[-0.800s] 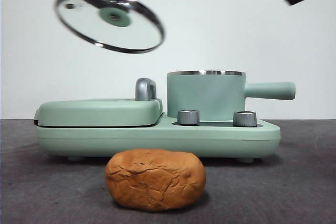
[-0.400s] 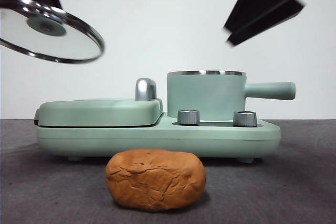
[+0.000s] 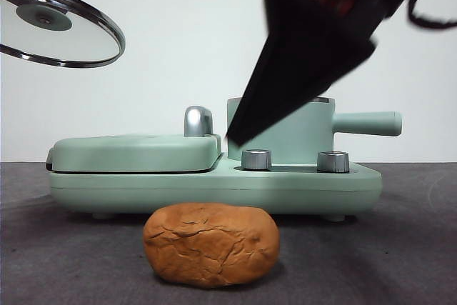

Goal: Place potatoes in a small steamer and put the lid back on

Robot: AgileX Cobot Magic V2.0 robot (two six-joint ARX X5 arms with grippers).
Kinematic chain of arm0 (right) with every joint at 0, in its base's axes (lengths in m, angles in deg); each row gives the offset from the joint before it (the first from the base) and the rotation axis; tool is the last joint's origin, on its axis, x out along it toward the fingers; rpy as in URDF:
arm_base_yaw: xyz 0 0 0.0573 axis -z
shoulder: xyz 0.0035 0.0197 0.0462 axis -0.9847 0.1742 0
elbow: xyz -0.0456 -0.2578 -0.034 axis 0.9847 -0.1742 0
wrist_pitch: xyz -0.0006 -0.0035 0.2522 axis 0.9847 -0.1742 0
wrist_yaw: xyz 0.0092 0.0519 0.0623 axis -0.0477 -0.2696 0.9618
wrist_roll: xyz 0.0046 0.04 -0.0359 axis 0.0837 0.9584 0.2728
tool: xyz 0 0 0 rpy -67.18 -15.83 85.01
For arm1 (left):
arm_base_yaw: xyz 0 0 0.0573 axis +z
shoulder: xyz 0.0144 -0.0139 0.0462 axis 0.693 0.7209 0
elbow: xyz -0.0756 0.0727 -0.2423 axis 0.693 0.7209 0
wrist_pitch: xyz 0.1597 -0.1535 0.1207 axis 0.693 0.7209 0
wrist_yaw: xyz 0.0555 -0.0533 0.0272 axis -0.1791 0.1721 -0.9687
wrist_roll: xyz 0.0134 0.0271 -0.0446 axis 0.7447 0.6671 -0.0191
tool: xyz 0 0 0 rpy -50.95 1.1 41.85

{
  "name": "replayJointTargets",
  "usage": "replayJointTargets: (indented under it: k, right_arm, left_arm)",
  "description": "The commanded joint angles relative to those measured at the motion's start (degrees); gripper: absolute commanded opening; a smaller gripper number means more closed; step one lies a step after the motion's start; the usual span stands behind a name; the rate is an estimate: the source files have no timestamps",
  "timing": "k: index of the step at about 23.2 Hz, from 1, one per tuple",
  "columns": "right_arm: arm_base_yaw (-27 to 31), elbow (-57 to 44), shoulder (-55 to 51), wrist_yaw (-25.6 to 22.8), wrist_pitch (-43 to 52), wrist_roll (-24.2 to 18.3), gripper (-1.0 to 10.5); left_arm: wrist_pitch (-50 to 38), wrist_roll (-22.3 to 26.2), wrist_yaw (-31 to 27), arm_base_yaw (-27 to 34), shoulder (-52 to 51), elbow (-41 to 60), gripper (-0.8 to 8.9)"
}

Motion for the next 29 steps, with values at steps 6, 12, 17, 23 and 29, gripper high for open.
replayJointTargets:
  k: [6,12,17,23,29]
  right_arm:
    - [-1.3,1.0,8.0,-0.2,3.8,-1.9,3.9]
    - [-1.6,1.0,11.7,-0.3,4.7,-3.3,3.9]
    - [-2.7,1.0,14.4,-0.6,5.8,-3.4,3.7]
    - [-3.5,1.1,11.4,-4.8,3.8,1.8,1.8]
    - [1.0,1.1,-1.5,-6.5,0.0,13.4,1.8]
  left_arm:
    - [-1.9,0.3,-0.1,0.0,-0.1,-0.9,0.09]
    - [-2.0,0.2,-0.1,0.0,-0.1,-0.9,0.09]
    - [-2.1,0.2,-0.1,0.0,-0.1,-0.9,0.09]
    - [-2.1,0.2,-0.1,0.0,-0.1,-0.9,0.09]
    - [-2.4,0.2,-0.1,0.0,-0.1,-0.9,0.09]
